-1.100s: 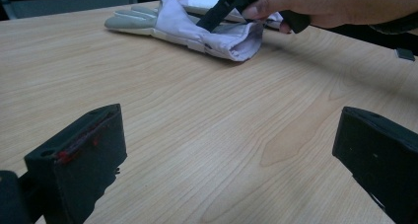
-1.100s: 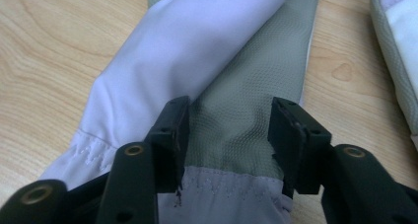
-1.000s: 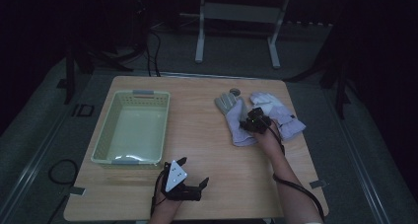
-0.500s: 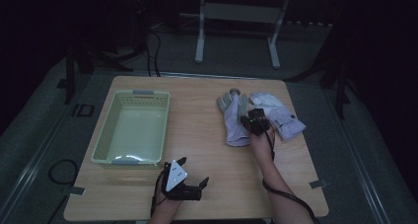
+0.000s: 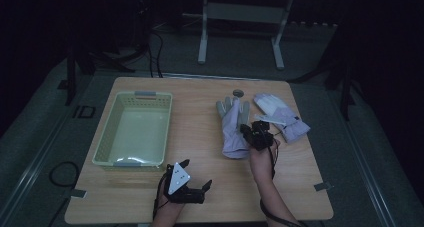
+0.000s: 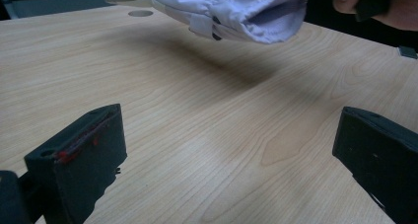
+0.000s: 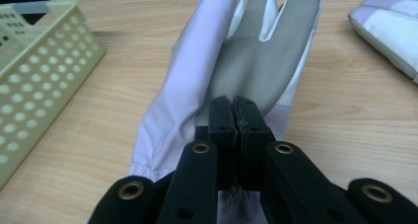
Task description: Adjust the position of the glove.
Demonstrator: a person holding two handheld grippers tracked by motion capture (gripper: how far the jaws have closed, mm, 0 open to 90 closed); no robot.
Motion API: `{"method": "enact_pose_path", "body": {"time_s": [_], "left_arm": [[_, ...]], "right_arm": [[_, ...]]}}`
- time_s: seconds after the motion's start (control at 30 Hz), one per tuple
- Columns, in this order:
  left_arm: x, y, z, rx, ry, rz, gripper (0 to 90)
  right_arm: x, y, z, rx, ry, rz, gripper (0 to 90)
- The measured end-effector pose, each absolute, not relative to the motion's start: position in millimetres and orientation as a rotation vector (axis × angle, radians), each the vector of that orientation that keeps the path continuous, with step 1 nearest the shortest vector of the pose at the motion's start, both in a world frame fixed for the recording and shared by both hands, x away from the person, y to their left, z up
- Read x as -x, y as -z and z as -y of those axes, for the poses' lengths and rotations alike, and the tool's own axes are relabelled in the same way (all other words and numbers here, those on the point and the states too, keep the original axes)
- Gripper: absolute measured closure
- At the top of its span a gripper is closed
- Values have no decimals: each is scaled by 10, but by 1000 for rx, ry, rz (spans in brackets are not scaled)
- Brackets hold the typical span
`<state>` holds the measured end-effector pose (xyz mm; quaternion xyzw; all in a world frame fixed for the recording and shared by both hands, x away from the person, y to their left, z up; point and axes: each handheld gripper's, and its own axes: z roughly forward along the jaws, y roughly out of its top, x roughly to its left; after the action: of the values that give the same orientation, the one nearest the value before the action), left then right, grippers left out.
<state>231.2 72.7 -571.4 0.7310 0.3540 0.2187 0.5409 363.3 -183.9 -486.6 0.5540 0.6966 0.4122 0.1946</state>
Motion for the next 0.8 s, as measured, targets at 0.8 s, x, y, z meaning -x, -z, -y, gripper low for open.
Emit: {"method": "enact_pose_path", "body": {"time_s": [0.8], "left_arm": [[-2310,5713,-722,-1744,-517,-829,0]], "right_arm": [[-3541,5418,1437,-1635,-1086,-2033,845]]}}
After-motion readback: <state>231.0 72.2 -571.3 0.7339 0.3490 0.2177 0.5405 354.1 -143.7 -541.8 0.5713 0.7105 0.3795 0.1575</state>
